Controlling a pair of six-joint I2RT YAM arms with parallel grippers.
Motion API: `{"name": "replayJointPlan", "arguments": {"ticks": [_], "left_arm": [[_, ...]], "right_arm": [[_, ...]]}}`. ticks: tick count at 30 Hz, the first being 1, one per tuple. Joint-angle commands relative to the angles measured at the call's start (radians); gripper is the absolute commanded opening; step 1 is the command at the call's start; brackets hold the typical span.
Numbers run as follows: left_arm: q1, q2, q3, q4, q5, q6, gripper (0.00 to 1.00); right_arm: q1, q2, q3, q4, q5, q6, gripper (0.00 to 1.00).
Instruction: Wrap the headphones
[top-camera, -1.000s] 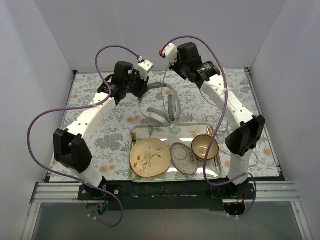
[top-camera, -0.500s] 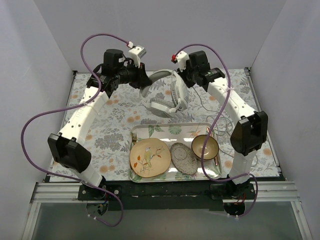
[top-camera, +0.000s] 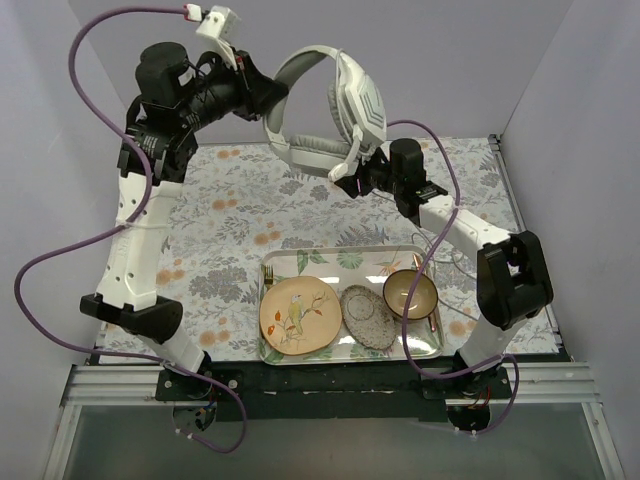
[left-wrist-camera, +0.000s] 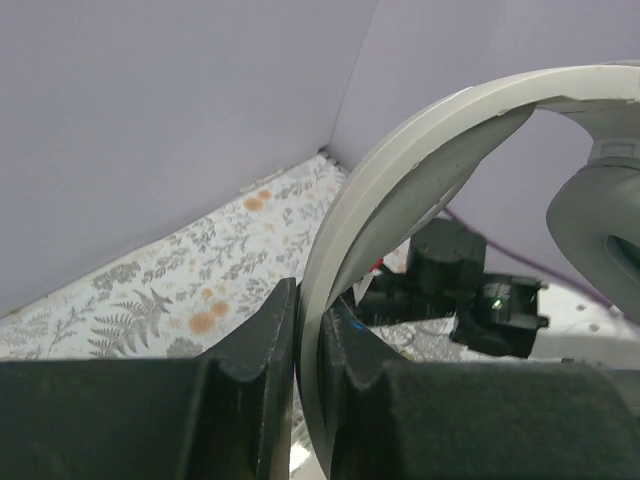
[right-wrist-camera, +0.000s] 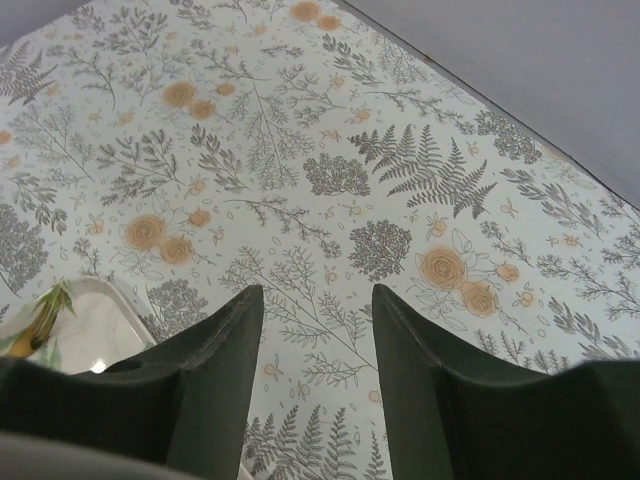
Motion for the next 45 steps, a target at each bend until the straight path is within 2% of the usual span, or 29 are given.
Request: {"name": "replayJointPlan", "arguments": {"ticks": [1,11,15,16,19,21,25,28,30,35,37,45], "left_arm": [[0.012,-0.013,0.121,0.020,-0.072,-0.129,0.00],[0.187,0.038,0.178,0.091,-0.137,-0.304,0.00],[0.242,0.072,0.167,0.114,-0.164,-0.362,0.00],[0.265,0.076,0.161,0.123,-0.171,-0.393,0.00],[0.309,0.099,0.128,0.152,-0.187,-0.441,0.00],[0.329,0.110,0.097,0.171,-0.247,-0.450,0.00],[0.452,0.144,0.071,0.244,-0.269,-0.524,0.00],[0.484,0.168,0.057,0.298,-0.393,-0.505,0.00],[0.489,0.174,0.037,0.332,-0.509,-0.453,0.00],[0.495,0.199,-0.066,0.470,-0.638,-0.349,0.00],[0.494,0.210,-0.095,0.522,-0.692,-0.278,0.00],[0.489,0.236,-0.283,0.655,-0.726,-0.171,0.00]], "right_arm": [[-0.003,0.022,-0.060,0.308,-0.016,0.112,0.56],[-0.001,0.123,-0.168,0.311,0.005,0.172,0.54],[0.012,0.161,-0.147,0.230,-0.002,0.177,0.33],[0.032,0.177,-0.128,0.213,-0.001,0.157,0.20],[0.090,0.198,-0.097,0.150,0.008,0.108,0.08],[0.121,0.207,-0.056,0.083,0.034,0.093,0.04],[0.222,0.267,0.070,-0.097,0.068,0.027,0.01],[0.288,0.289,0.137,-0.190,0.110,-0.033,0.01],[0.321,0.292,0.171,-0.238,0.133,-0.078,0.01],[0.448,0.321,0.289,-0.431,0.200,-0.193,0.01],[0.483,0.307,0.317,-0.458,0.239,-0.222,0.01],[0.555,0.296,0.496,-0.675,0.243,-0.280,0.01]]}}
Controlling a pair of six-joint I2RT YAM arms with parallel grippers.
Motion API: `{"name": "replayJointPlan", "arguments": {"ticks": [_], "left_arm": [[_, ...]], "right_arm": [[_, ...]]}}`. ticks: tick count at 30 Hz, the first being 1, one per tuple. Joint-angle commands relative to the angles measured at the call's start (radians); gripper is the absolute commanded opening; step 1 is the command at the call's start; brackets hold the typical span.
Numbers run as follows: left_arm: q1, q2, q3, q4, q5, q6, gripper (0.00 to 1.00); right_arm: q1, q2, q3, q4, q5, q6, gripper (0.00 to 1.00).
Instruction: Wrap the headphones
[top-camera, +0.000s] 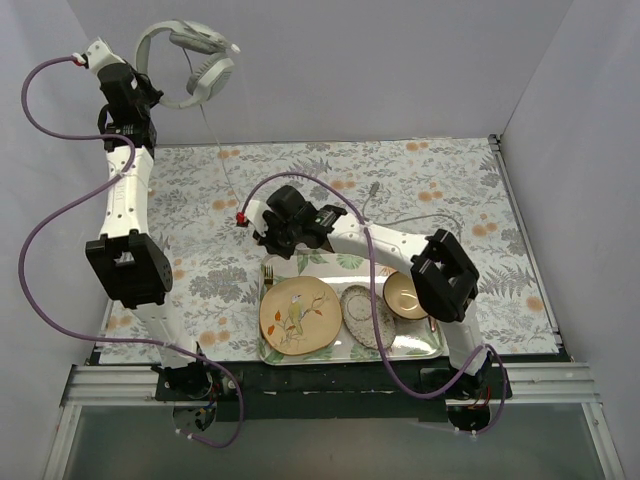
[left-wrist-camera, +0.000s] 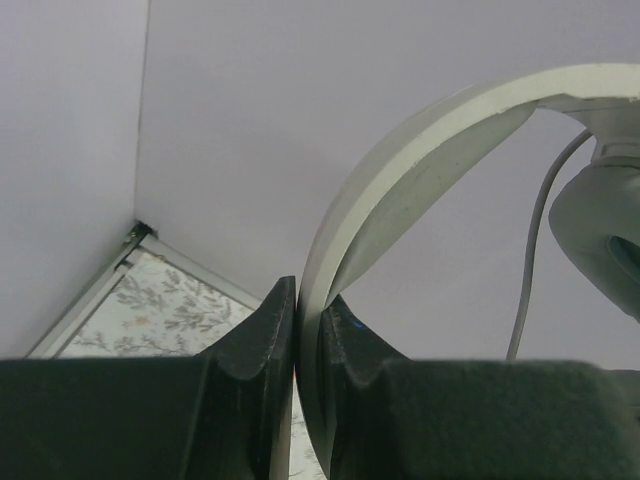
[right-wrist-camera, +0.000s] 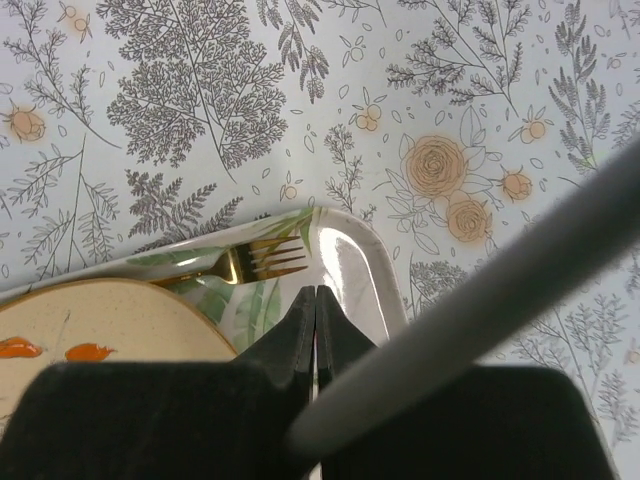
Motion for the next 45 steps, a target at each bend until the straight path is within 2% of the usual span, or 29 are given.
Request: {"name": "replayJointPlan", "arguments": {"ticks": [1,4,9,10,12,14,17,18,24,26,28,30,32,35,36,39,41,45], "left_arm": [[-0.012,-0.005,-0.051,0.184,-0.078,0.106,0.00],[-0.055,-0.009,-0.153,0.296,-0.132,0.225,0.00],[-0.146,-0.065,-0.416,0.642,-0.193,0.647,0.00],[-0.208,-0.074,-0.510,0.688,-0.193,0.698,0.00],[-0.242,-0.115,-0.595,0.791,-0.169,0.823,0.00],[-0.282,-0.161,-0.692,0.804,-0.095,0.874,0.00],[-0.308,-0.192,-0.720,0.703,-0.006,0.884,0.00],[-0.316,-0.209,-0.718,0.622,0.020,0.878,0.00],[-0.393,-0.273,-0.744,0.367,0.164,0.893,0.00],[-0.408,-0.305,-0.743,0.287,0.266,0.875,0.00],[-0.440,-0.328,-0.747,0.204,0.290,0.868,0.00],[-0.462,-0.330,-0.741,0.145,0.301,0.823,0.00],[-0.460,-0.307,-0.671,0.094,0.313,0.720,0.00],[-0.439,-0.260,-0.547,-0.004,0.340,0.617,0.00],[-0.413,-0.249,-0.512,-0.044,0.385,0.550,0.00],[-0.365,-0.220,-0.432,-0.087,0.458,0.481,0.00],[-0.355,-0.224,-0.424,-0.097,0.515,0.488,0.00],[-0.354,-0.246,-0.448,-0.115,0.554,0.517,0.00]], "right_arm": [[0.036,-0.018,0.141,-0.168,0.034,-0.073,0.01],[0.058,-0.035,0.220,-0.251,0.056,-0.098,0.01],[0.054,-0.112,0.264,-0.270,0.172,-0.121,0.01],[0.053,-0.133,0.272,-0.273,0.209,-0.130,0.01],[0.032,-0.150,0.290,-0.276,0.262,-0.142,0.01],[0.006,-0.158,0.339,-0.293,0.295,-0.141,0.01],[-0.063,-0.164,0.396,-0.304,0.338,-0.133,0.01],[-0.106,-0.162,0.411,-0.302,0.350,-0.130,0.01],[-0.280,-0.159,0.485,-0.275,0.347,-0.092,0.01],[-0.326,-0.159,0.491,-0.256,0.327,-0.064,0.01],[-0.383,-0.155,0.501,-0.249,0.286,-0.046,0.01],[-0.400,-0.159,0.511,-0.242,0.272,-0.059,0.01],[-0.401,-0.167,0.507,-0.235,0.275,-0.070,0.01],[-0.406,-0.205,0.438,-0.203,0.263,-0.076,0.01],[-0.412,-0.242,0.368,-0.186,0.244,-0.079,0.01],[-0.429,-0.316,0.252,-0.111,0.227,-0.079,0.01],[-0.453,-0.334,0.197,-0.094,0.221,-0.075,0.01],[-0.495,-0.336,0.218,-0.100,0.201,-0.064,0.01]]}}
